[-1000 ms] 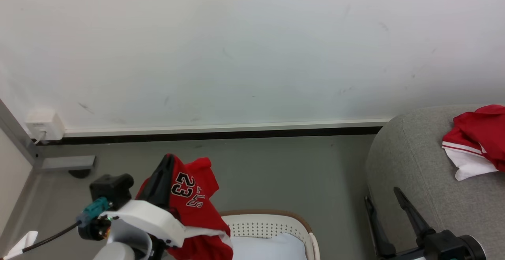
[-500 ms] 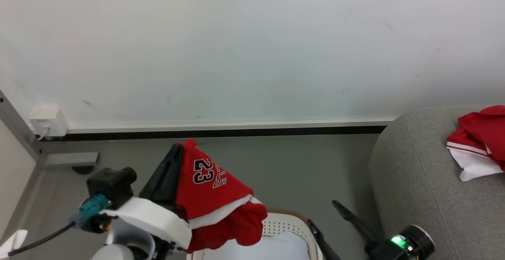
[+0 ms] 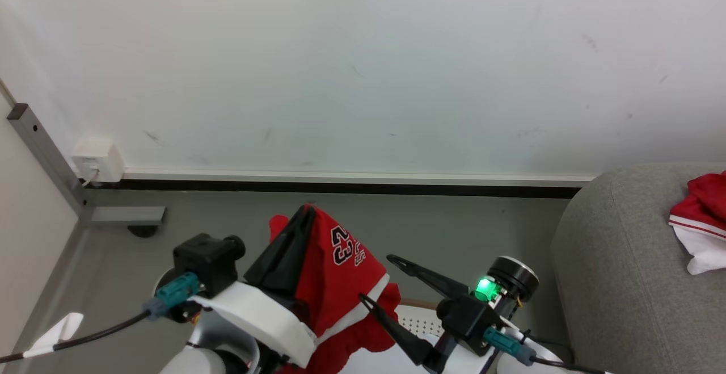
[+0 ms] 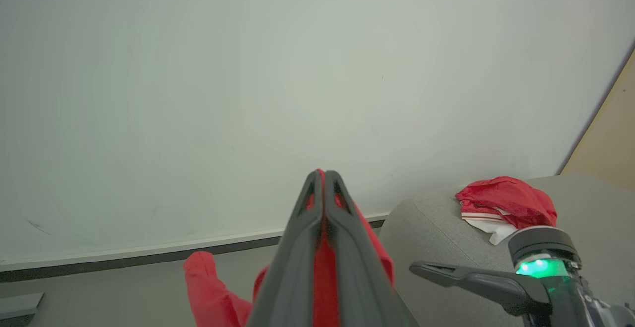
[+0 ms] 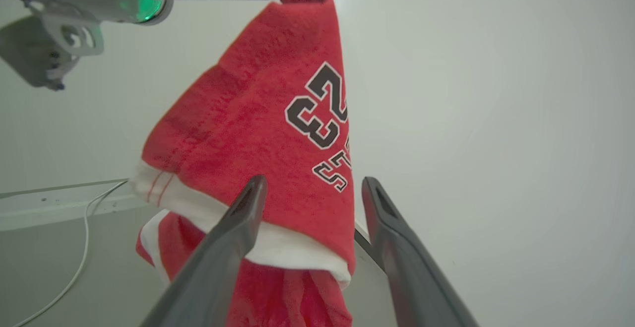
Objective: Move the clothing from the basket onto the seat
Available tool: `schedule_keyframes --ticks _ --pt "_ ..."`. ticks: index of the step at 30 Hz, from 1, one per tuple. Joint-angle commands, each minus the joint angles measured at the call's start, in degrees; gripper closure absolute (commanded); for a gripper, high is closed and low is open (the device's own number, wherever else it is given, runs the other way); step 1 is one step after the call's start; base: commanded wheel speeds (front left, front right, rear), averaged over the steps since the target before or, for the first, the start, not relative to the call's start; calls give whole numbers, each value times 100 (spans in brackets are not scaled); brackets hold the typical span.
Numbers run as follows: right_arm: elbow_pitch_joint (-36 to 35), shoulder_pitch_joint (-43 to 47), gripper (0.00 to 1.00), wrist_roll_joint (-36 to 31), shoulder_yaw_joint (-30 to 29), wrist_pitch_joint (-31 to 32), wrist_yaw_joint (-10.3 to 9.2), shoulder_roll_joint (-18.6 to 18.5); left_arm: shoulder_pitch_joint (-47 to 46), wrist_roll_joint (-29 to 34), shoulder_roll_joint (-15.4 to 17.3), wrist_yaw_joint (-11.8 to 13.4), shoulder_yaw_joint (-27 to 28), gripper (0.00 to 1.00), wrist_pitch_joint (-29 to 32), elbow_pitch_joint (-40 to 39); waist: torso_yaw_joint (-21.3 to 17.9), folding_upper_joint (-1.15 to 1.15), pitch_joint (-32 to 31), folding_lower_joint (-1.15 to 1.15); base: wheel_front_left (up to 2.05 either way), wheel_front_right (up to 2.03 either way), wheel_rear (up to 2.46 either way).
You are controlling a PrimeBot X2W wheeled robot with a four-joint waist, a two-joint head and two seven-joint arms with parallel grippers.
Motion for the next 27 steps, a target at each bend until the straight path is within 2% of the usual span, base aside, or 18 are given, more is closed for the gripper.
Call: schedule_keyframes --ticks 1,9,15,19,20,21,22,27 --pt "113 -262 0 121 169 4 -13 24 -61 -4 -30 -61 -56 100 28 33 63 0 8 0 0 0 0" --pt "753 -1374 0 792 1195 4 -13 81 -212 -85 -231 -304 -434 100 135 223 322 0 13 0 0 0 0" --pt "1022 -1760 0 1159 1291 4 -13 123 -311 -104 -353 -410 -614 100 160 349 479 0 -9 0 0 0 0" --pt "1267 -1702 0 1441 1680 4 -13 194 -335 -129 -386 -457 -669 100 161 381 513 0 -28 0 0 0 0" --pt "1345 -1691 24 1552 1794 4 -13 216 -338 -138 -389 -458 -678 100 158 387 522 0 -33 0 0 0 0" --pt "1396 -1695 67 1678 1883 4 -13 233 -346 -142 -394 -463 -679 100 151 391 529 0 -36 0 0 0 0" --pt "1481 -1684 100 1800 1956 4 -13 246 -357 -152 -402 -463 -677 100 138 387 536 0 -39 0 0 0 0" --pt "1619 -1665 100 2231 2172 5 -13 298 -396 -132 -351 -418 -618 100 97 369 569 0 -40 0 0 0 0"
